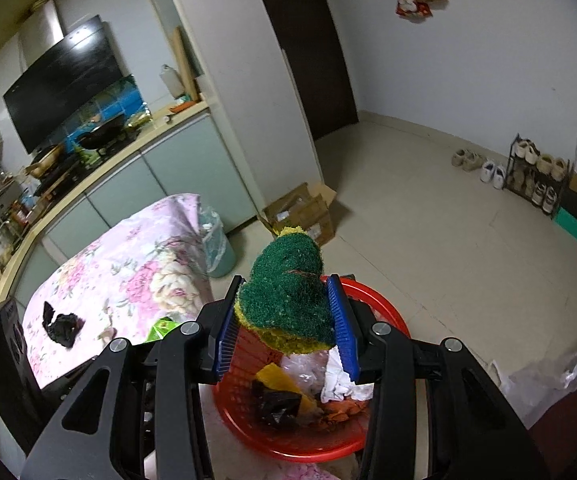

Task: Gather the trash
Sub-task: 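Carry the packet and sponge over the red basket and open both tools, then move both tools back over the bed toward the black plastic bag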

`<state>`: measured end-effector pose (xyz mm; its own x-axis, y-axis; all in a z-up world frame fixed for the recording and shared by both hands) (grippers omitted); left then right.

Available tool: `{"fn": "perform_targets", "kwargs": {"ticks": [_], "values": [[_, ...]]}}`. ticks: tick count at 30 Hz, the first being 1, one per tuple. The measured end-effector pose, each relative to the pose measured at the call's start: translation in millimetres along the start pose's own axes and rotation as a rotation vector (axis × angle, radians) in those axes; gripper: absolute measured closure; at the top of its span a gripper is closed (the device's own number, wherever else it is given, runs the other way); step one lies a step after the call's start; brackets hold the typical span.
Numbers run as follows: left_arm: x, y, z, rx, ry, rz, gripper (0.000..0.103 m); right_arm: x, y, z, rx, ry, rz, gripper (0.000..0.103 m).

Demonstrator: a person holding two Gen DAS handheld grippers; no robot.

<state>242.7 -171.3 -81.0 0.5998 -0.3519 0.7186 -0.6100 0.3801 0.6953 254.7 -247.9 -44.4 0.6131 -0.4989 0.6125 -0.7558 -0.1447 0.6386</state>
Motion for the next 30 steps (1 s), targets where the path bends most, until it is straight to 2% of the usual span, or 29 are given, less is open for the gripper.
{"fn": "perform_targets", "kwargs": {"ticks": [3,5,6,7,11,14,20,30], "values": [[1,-14,12,-0.016,-0.013,-0.015,0.064,0,-8,9,-0.017,-0.020,-0.009,0.062],[3,-20,20,-0.028,-0.032,-0.021,0.064,-1,-12,15,-0.028,-0.037,-0.019,0.056],[4,-23,23,-0.034,-0.041,-0.022,0.064,0,-13,18,-0.034,-0.047,-0.020,0.049],[4,-25,24,-0.039,-0.046,-0.022,0.060,0,-15,22,-0.044,-0.062,-0.018,0.045],[2,-30,29,-0.037,-0.056,-0.018,0.036,2,-15,30,-0.045,-0.090,-0.019,0.043],[0,-26,27,-0.022,-0.066,-0.003,0.029,4,-12,32,-0.040,-0.102,-0.012,0.043],[2,-3,10,0.022,-0.043,0.035,0.025,4,-6,25,-0.030,-0.081,0.001,0.043],[-6,38,-29,0.099,0.010,0.082,0.024,-4,5,-6,0.026,-0.004,0.009,0.043]]}}
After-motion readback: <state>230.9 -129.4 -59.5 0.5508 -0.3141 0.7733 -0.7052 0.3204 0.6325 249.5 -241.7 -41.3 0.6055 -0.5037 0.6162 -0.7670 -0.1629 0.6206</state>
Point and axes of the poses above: each gripper's, at about its wrist camera, not at the fingertips, and y roughly against the way its jaws point, z to its right, x to its top, the point moved 10 cm from there along -y, roughly the way its jaws point, and after that the axes turned 14 degrees about -y, right-handed, at the moved point
